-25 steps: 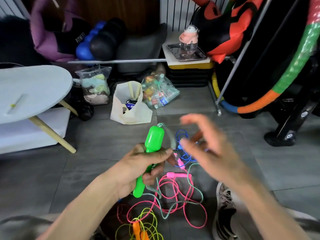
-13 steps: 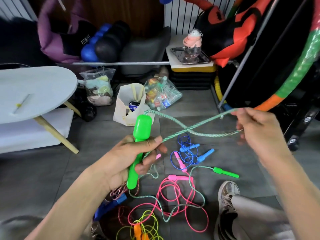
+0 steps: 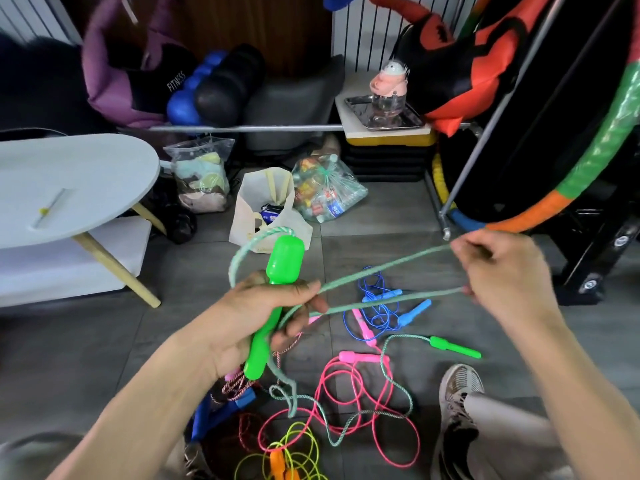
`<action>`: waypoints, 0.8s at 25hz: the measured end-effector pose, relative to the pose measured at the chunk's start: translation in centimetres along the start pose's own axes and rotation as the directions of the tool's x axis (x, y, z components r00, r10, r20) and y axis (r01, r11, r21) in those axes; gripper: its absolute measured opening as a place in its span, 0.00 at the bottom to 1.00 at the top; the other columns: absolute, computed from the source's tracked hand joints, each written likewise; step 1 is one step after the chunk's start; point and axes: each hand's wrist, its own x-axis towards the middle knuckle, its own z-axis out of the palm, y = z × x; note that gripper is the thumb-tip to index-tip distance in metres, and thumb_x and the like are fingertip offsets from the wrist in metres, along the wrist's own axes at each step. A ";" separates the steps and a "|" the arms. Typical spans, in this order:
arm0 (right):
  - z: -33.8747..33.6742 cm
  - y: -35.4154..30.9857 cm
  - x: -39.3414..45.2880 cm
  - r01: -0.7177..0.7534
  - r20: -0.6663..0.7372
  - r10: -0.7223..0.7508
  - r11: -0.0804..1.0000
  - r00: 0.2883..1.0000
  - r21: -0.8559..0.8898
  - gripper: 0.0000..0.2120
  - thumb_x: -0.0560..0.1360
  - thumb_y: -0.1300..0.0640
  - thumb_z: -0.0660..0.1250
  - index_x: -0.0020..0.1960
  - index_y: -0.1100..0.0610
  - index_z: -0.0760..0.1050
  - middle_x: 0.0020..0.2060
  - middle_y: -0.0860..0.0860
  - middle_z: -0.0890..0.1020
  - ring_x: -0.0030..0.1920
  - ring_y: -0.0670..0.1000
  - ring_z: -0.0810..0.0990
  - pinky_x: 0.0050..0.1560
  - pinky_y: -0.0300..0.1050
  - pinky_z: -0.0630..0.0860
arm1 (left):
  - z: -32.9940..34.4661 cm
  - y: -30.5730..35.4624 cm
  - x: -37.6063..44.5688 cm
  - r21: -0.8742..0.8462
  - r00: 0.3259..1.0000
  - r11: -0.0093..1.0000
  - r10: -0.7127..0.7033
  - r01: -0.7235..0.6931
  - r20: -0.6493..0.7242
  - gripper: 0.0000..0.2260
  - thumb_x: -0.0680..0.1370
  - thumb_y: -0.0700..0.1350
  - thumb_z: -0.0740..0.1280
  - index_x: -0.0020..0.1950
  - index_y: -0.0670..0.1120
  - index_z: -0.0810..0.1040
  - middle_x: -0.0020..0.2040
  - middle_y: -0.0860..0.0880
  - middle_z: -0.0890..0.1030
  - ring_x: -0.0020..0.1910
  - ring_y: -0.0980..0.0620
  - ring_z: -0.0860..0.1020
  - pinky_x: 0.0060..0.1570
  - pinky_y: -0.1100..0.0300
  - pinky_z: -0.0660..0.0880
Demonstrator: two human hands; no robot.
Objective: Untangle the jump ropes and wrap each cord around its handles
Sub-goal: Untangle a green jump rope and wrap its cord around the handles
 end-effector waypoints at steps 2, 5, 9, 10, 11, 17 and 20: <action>0.3 0.3 -0.1 0.010 -0.035 -0.018 0.975 0.999 -0.223 0.09 0.75 0.52 0.64 0.52 0.44 0.80 0.48 0.47 0.85 0.47 0.58 0.83 0.54 0.51 0.78 | -0.1 -0.1 0.0 -0.025 1.000 1.000 -0.008 0.008 0.005 0.10 0.71 0.46 0.69 0.35 0.39 0.81 0.22 0.45 0.66 0.17 0.54 0.60 0.19 0.68 0.57; 2.5 -2.4 -4.0 0.113 0.380 -0.194 0.968 0.904 0.225 0.15 0.79 0.58 0.66 0.60 0.41 0.78 0.49 0.40 0.84 0.45 0.58 0.83 0.49 0.54 0.81 | 0.4 -0.2 0.1 -0.012 0.999 1.000 -0.026 0.027 0.046 0.11 0.70 0.48 0.70 0.35 0.40 0.81 0.22 0.46 0.65 0.16 0.55 0.59 0.21 0.68 0.55; 3.5 -3.6 -6.9 -0.015 0.683 -0.340 0.890 0.647 0.457 0.06 0.79 0.59 0.66 0.47 0.52 0.81 0.31 0.53 0.80 0.31 0.52 0.79 0.31 0.41 0.76 | 1.0 -0.7 0.2 0.035 0.996 0.999 -0.031 0.029 0.084 0.10 0.70 0.48 0.71 0.36 0.41 0.82 0.23 0.47 0.68 0.17 0.56 0.60 0.21 0.66 0.55; 3.1 -3.1 -6.0 0.108 0.617 -0.323 0.927 0.718 0.359 0.06 0.78 0.57 0.67 0.44 0.52 0.81 0.30 0.54 0.79 0.29 0.50 0.78 0.30 0.40 0.73 | 1.1 -0.8 0.2 0.039 0.995 0.999 -0.036 0.033 0.090 0.10 0.70 0.48 0.71 0.38 0.41 0.82 0.24 0.46 0.69 0.18 0.55 0.60 0.21 0.66 0.55; 2.7 -2.4 -5.0 0.214 0.506 -0.321 0.942 0.801 0.260 0.06 0.78 0.55 0.68 0.43 0.51 0.81 0.30 0.53 0.80 0.28 0.49 0.77 0.30 0.42 0.71 | 1.1 -0.9 0.2 0.034 0.995 0.999 -0.041 0.038 0.092 0.10 0.71 0.47 0.70 0.39 0.40 0.83 0.24 0.46 0.69 0.18 0.55 0.61 0.21 0.66 0.55; 0.6 -0.3 -1.1 0.045 0.070 -0.061 0.976 0.996 0.212 0.12 0.72 0.46 0.66 0.52 0.32 0.77 0.45 0.39 0.82 0.36 0.55 0.83 0.44 0.59 0.82 | 0.7 -0.7 0.6 -0.011 0.998 0.999 -0.036 0.037 0.052 0.11 0.70 0.47 0.70 0.38 0.39 0.82 0.24 0.45 0.66 0.18 0.54 0.60 0.22 0.65 0.54; 2.5 -2.7 -5.0 -0.144 0.561 -0.202 0.848 0.803 0.511 0.19 0.77 0.61 0.68 0.62 0.43 0.76 0.52 0.42 0.82 0.35 0.57 0.82 0.33 0.53 0.82 | 1.3 -0.7 0.4 -0.006 0.996 1.000 -0.018 0.018 0.091 0.11 0.70 0.49 0.69 0.37 0.40 0.81 0.23 0.47 0.67 0.17 0.55 0.60 0.21 0.67 0.55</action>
